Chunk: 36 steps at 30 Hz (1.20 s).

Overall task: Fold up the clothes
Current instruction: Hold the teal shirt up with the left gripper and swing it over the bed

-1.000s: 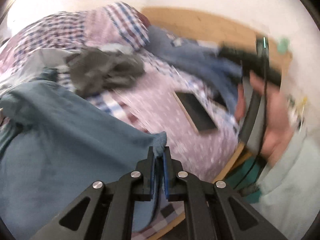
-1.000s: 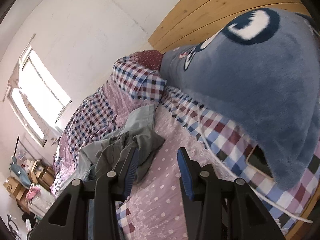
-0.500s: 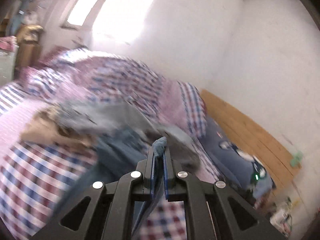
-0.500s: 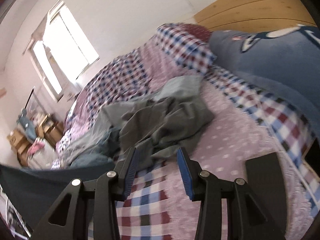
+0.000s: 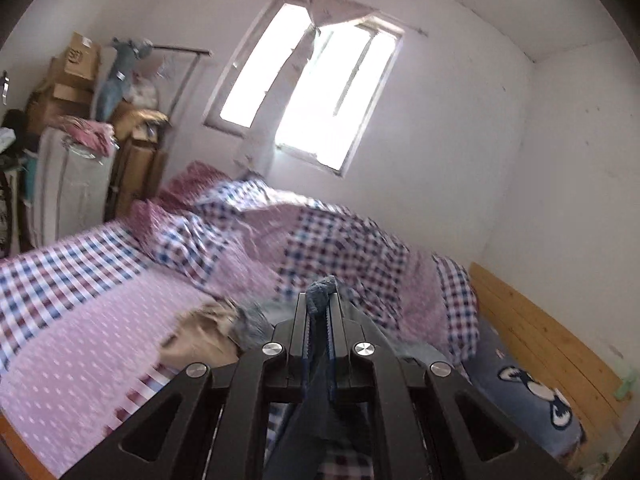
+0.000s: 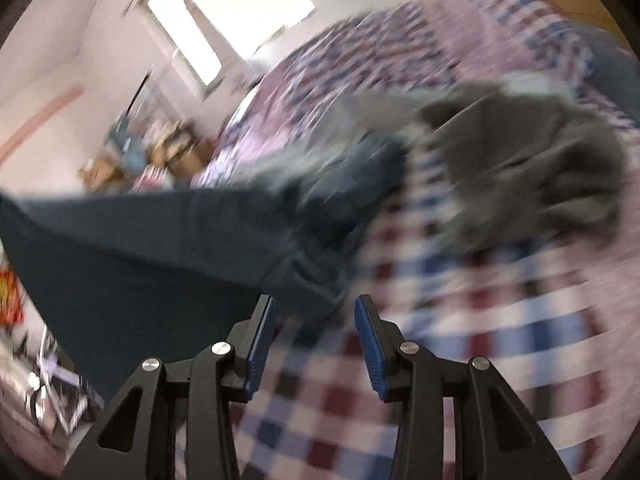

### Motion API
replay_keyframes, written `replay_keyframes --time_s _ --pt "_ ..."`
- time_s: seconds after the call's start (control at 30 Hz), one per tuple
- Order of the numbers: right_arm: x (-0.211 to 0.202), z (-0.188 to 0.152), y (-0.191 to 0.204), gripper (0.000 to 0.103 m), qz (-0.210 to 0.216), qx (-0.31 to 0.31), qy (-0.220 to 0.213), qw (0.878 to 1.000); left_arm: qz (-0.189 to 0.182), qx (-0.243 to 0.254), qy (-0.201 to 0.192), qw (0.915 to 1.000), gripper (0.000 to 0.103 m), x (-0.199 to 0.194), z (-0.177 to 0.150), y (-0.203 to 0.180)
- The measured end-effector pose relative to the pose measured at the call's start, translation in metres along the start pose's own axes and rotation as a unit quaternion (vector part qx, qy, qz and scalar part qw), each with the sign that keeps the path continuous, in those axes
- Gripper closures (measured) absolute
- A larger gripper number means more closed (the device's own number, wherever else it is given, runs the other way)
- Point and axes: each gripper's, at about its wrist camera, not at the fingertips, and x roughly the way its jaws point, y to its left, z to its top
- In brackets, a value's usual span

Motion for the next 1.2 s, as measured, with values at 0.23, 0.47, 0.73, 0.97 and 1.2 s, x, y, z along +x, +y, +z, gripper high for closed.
replay_keyframes --time_s 0.23,0.47,0.73,0.97,1.2 --pt "0.055 -0.037 0.080 0.059 0.051 -0.114 0.083 0.989 0.057 -0.037 -0.017 0.9976 0.098 -0.004 0.030 0.074" --pt "0.086 -0.063 0.115 0.059 0.076 -0.149 0.143 0.976 0.138 -0.067 -0.016 0.9881 0.098 0.006 0.042 0.173" --pt "0.104 -0.111 0.164 0.059 0.101 -0.178 0.184 0.961 0.190 -0.097 -0.020 0.9769 0.098 0.018 0.052 0.273" --pt "0.116 -0.147 0.218 0.057 0.106 -0.202 0.166 0.959 0.190 -0.081 -0.009 0.9783 0.098 0.033 0.066 0.309" --pt "0.118 -0.180 0.269 0.057 0.063 -0.281 0.143 0.947 0.177 -0.068 -0.015 0.9817 0.099 0.051 0.096 0.321"
